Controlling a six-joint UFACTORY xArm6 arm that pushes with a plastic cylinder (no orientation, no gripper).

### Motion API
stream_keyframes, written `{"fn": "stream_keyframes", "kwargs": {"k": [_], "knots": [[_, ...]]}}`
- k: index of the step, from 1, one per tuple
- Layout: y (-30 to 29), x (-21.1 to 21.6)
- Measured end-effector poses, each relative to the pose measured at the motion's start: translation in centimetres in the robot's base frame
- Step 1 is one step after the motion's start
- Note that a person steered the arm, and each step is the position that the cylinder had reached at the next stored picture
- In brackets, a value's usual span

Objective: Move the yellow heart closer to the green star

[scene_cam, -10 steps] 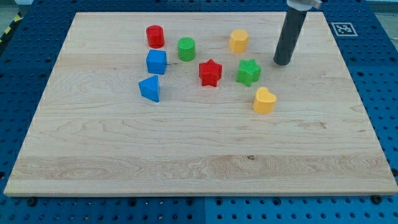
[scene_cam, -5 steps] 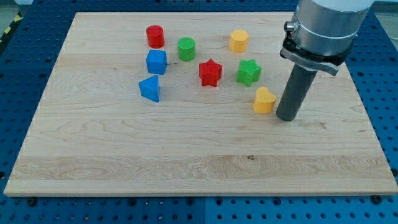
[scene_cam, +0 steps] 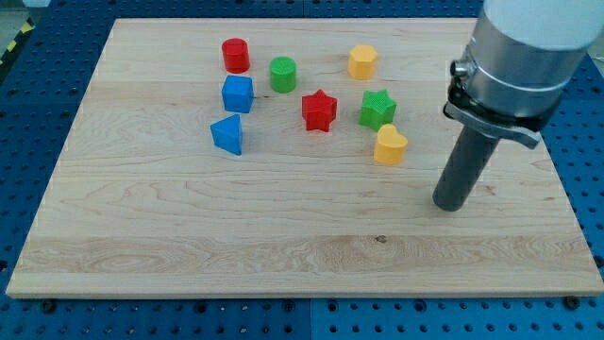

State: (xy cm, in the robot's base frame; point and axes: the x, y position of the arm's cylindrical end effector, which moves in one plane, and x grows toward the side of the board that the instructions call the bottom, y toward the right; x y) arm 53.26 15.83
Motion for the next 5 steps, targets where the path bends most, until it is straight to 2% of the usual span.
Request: {"fn": "stream_keyframes", "kwargs": {"k": [2, 5], "knots": [[-6.7, -0.1], [-14.0, -5.1]]}}
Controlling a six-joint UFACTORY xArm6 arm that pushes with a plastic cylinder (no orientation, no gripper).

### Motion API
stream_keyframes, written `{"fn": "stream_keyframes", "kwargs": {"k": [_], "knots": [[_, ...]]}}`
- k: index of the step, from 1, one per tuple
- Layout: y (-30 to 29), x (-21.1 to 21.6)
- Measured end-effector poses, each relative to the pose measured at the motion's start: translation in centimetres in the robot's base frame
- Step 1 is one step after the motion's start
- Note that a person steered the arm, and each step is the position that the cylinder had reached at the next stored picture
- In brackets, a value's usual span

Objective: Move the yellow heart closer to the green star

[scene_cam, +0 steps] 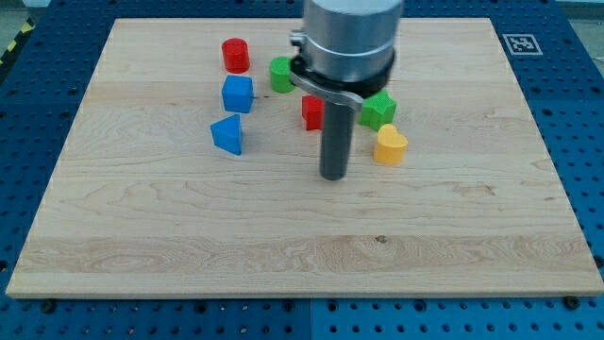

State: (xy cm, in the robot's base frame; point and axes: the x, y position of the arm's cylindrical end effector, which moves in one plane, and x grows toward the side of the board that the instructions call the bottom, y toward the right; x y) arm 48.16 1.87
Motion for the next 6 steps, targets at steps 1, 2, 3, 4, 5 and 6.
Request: {"fn": "stream_keyframes", "kwargs": {"k": [1, 2, 3, 4, 5, 6], "knots": [[-2.9, -1.4], [-4.0, -2.5], [-4.0, -3.2], [-4.4, -4.8], [-4.6, -5.7], [-4.8, -6.9]]}}
